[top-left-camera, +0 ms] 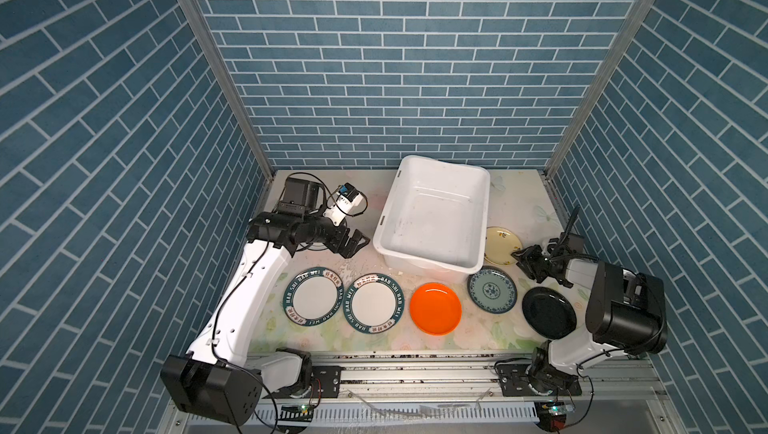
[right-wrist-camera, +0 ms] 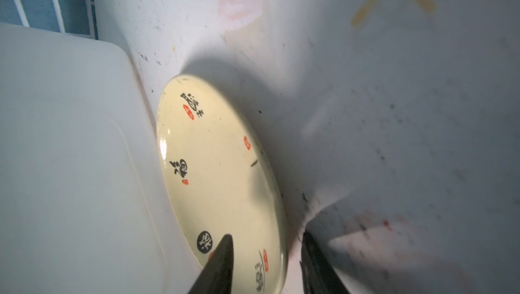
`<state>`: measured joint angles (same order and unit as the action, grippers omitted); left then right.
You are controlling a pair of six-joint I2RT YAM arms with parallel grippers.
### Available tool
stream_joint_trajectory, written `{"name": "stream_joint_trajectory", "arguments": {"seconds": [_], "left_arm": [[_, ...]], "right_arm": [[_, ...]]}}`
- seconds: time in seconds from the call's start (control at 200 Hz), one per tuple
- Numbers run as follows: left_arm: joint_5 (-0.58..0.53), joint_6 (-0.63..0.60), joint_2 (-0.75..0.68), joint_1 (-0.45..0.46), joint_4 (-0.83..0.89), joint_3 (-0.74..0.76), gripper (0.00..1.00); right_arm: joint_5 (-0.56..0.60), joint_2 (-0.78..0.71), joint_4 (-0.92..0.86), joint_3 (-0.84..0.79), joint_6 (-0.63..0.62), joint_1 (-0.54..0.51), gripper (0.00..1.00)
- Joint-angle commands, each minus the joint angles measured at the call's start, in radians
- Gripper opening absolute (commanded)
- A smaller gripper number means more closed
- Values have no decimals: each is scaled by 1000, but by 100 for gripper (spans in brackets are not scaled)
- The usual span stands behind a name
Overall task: Place the plates into the plastic bin on the countertop
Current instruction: 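Close the right gripper on the cream plate's rim and tilt it up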
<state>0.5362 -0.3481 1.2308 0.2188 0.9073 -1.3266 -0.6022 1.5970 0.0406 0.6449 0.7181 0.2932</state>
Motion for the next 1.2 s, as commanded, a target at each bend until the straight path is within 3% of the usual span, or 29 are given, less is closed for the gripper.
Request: {"name": "stream_joint_trajectory", "arguments": {"seconds": [0.0, 0.235, 0.31, 0.565, 0.95, 1.19], "left_arm": [[1, -9, 4, 8, 7, 6, 100], [2, -9, 1, 7, -2, 20, 100], [3, -9, 2, 8, -5, 24, 100], [4, -8, 9, 7, -8, 21, 100], [4, -8, 7, 10, -2, 11, 99], [3, -10, 7, 10, 10, -12, 100]], "right_arm": [[21, 50, 0, 5, 18, 4, 37], [35, 75, 15, 3, 12, 9, 30], [31, 82, 21, 3, 8, 9, 21], [29, 92, 44, -11, 7, 18, 17], [11, 63, 92, -29, 23, 33, 0], [34, -40, 132, -57, 72, 53, 0]]}}
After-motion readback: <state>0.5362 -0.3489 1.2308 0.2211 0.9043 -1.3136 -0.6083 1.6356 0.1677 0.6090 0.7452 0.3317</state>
